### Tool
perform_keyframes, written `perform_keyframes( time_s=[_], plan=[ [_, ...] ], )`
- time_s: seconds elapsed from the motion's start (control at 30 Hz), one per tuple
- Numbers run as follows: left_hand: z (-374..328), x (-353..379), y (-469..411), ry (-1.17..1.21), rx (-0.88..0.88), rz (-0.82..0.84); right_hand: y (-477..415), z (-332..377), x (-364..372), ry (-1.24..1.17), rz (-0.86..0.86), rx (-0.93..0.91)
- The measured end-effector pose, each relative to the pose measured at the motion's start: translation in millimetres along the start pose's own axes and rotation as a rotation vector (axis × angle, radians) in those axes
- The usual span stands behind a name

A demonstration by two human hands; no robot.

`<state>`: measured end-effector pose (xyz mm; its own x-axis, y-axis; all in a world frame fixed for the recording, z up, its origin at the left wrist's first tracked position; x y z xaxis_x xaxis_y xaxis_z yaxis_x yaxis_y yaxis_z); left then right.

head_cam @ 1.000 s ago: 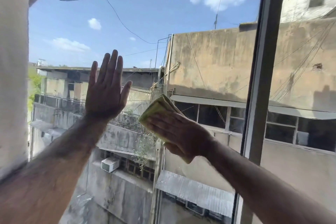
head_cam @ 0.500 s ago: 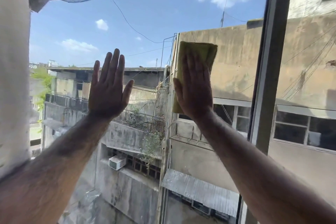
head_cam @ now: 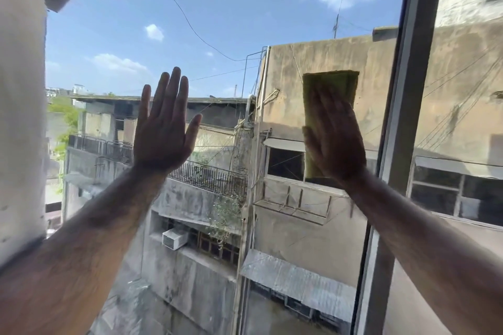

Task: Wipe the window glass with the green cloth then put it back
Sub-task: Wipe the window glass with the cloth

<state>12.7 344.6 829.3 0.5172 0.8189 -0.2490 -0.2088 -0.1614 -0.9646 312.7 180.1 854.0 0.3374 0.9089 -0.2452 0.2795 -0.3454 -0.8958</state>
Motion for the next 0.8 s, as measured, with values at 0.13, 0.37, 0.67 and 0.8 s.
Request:
perform_keyframes(
  time_s=[0.13,0.37,0.67,0.8],
  plan=[
    [1,1,1,-0.014,0.001,-0.001,-48,35,-5,-0.139,-0.136,0.542],
    [3,3,2,-0.025,0.02,-0.032,-39,130,22,0.034,0.081,-0.332],
    [-2,-10,2,0.02,0.013,-0.022,-18,125,22,0.001,0.119,-0.479],
    [-20,-31,0,0.111,0.059,-0.079,-18,124,21,-0.101,0.094,-0.479]
  ],
)
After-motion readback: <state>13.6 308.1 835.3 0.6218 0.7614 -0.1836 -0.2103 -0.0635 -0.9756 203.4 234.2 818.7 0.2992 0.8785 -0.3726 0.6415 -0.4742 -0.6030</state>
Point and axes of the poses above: each hand's wrist, its own y-axis away from the middle knuckle, its own x-axis out of the palm, z = x × y, the point moved 3 cm from there along -y, towards the middle knuckle, and after that the axes turned 12 degrees about z, right-handed, at the moved point
